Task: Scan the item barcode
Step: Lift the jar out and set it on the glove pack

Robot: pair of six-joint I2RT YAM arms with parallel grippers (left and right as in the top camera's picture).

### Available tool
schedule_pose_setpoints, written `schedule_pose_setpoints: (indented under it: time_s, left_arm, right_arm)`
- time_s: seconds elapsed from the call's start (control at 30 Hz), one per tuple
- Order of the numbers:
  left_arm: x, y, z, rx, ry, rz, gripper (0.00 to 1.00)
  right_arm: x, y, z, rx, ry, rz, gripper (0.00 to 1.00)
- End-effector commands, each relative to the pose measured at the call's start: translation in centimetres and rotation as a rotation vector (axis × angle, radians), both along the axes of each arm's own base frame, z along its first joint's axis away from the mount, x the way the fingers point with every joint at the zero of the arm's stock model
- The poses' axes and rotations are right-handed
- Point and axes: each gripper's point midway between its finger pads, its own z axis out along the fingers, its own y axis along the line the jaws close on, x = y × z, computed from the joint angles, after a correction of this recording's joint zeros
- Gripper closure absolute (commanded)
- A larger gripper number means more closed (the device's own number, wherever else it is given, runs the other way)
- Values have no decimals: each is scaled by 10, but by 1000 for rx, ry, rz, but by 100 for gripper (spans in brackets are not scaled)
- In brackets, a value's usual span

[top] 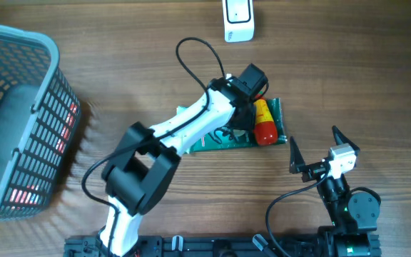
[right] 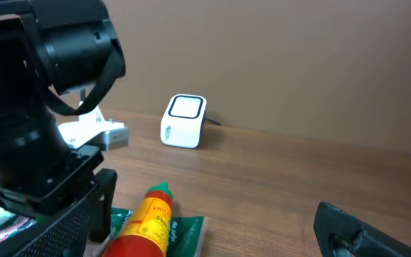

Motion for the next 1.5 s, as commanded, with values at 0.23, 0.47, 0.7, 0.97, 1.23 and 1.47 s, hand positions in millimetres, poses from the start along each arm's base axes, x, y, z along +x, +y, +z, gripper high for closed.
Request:
schedule_pose_setpoints:
  time_s: [0.23,0.47,0.7,0.97,1.23,1.47]
  left_arm:
    - [36,45,72,196,-237,81,0]
    - [70,145,288,150,-699,309,0]
    - [36,344,344,89,-755,949,0]
    - [-43,501,276,-64,-434,1553,0]
    - [-99,561,175,3,-127,1797,0]
    - [-143,568,95,223,134,2021,13]
  right_arm:
    - [-1,4,2,-13,-13,20,0]
    - [-1,4,2,-13,-13,20,0]
    - [-1,4,2,-13,-13,20,0]
    - [-1,4,2,-13,-13,20,0]
    - [-1,4,2,-13,-13,20,0]
    - [-1,4,2,-13,-13,20,0]
